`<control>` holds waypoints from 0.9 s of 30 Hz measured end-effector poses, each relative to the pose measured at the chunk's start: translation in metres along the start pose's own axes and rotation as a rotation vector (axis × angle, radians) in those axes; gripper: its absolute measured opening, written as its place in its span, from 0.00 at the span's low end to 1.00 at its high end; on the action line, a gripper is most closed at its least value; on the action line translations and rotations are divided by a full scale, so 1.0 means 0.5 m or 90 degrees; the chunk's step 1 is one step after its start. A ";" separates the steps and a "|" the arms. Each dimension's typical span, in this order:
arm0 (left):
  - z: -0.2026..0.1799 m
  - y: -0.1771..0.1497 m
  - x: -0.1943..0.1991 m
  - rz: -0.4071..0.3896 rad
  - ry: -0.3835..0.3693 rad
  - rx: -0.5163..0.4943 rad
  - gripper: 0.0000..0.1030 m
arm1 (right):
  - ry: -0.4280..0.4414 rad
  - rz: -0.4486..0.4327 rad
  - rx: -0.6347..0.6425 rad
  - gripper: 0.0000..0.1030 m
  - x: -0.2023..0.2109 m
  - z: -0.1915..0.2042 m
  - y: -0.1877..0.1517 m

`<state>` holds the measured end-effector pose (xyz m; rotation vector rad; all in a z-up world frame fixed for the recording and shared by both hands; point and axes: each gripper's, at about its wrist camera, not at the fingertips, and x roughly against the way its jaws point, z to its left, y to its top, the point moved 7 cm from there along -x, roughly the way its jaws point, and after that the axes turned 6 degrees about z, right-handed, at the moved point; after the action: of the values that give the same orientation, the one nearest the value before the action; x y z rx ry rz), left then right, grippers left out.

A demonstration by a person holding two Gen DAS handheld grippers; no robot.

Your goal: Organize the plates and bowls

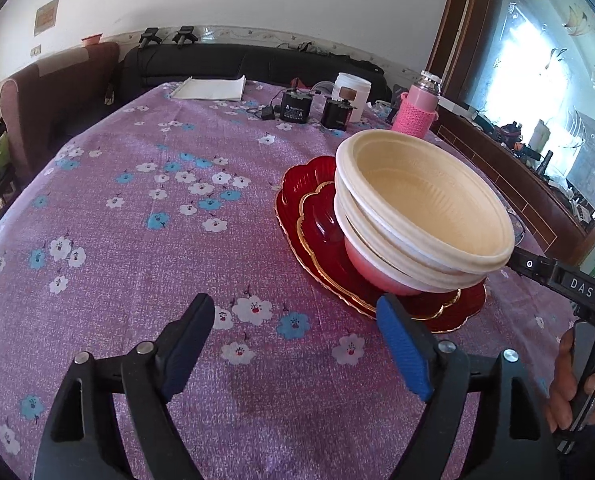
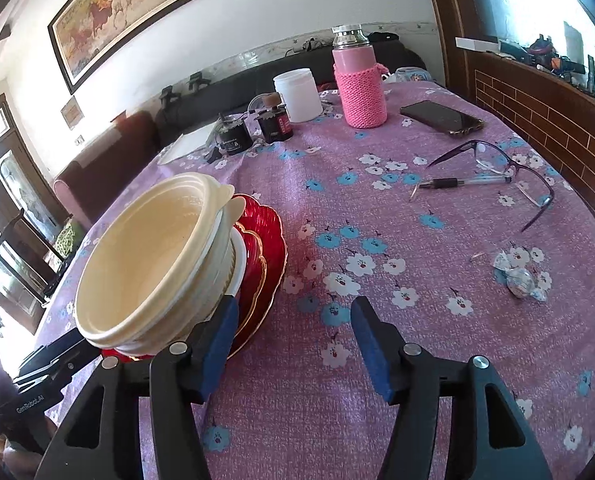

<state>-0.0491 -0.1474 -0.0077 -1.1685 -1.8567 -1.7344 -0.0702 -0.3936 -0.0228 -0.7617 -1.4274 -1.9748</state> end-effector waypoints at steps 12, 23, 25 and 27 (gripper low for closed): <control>-0.064 -0.009 0.061 -0.098 0.037 -0.111 1.00 | -0.040 -0.101 0.083 0.92 0.042 0.063 -0.057; -0.068 -0.006 0.075 -0.108 0.036 -0.118 1.00 | -0.048 -0.099 0.100 0.99 0.037 0.076 -0.060; -0.069 -0.007 0.083 -0.118 0.074 -0.138 1.00 | -0.045 -0.090 0.100 0.99 0.032 0.077 -0.060; -0.063 -0.006 0.090 -0.133 0.114 -0.138 1.00 | -0.045 -0.086 0.099 0.99 0.029 0.075 -0.061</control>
<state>-0.0872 -0.1621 0.0290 -0.8798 -1.7708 -2.1239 -0.0982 -0.3515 -0.0213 -0.6878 -1.6921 -1.9246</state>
